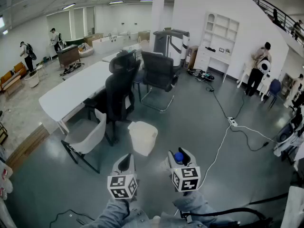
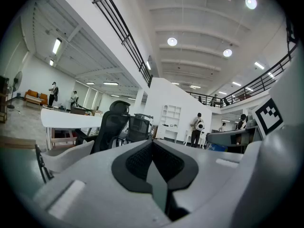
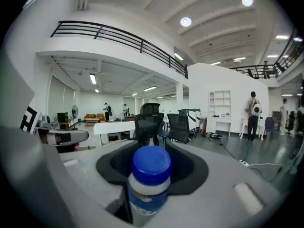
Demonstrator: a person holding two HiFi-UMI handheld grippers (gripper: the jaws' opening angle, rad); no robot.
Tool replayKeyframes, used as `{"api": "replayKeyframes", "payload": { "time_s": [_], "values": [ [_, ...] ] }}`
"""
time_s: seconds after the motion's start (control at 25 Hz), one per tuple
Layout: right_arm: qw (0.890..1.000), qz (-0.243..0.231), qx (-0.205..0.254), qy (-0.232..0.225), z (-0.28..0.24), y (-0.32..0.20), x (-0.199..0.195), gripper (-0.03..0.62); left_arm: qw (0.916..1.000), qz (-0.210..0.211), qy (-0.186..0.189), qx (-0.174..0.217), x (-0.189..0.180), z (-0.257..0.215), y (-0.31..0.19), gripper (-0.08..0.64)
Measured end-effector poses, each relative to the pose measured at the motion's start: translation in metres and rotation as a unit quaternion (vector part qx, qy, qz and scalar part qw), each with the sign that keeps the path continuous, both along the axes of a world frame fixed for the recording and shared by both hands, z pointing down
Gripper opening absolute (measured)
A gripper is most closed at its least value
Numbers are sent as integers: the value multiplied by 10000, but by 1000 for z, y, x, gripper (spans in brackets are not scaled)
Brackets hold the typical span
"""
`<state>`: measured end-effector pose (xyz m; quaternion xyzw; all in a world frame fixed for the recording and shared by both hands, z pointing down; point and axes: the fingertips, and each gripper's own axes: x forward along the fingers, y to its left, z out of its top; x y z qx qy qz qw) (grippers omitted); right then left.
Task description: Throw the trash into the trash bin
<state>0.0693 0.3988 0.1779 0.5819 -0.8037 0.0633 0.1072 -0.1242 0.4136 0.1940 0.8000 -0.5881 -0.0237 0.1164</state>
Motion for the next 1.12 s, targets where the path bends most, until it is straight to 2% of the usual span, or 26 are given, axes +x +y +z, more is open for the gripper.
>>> {"api": "replayKeyframes", "payload": {
  "time_s": [0.6,0.8,1.12],
  "values": [
    [9998,172,15,-44,4,-3,-9,186,9999,118,122,-33,-10,6,-3,9],
    [9992,366,-13,-156,6,4,-12,186,9995,292,132,-56,-15,9,-1,9],
    [9967,656,-321,-354,31,8,0,186,9989,380,79,-263,-17,24,-8,9]
  ]
}}
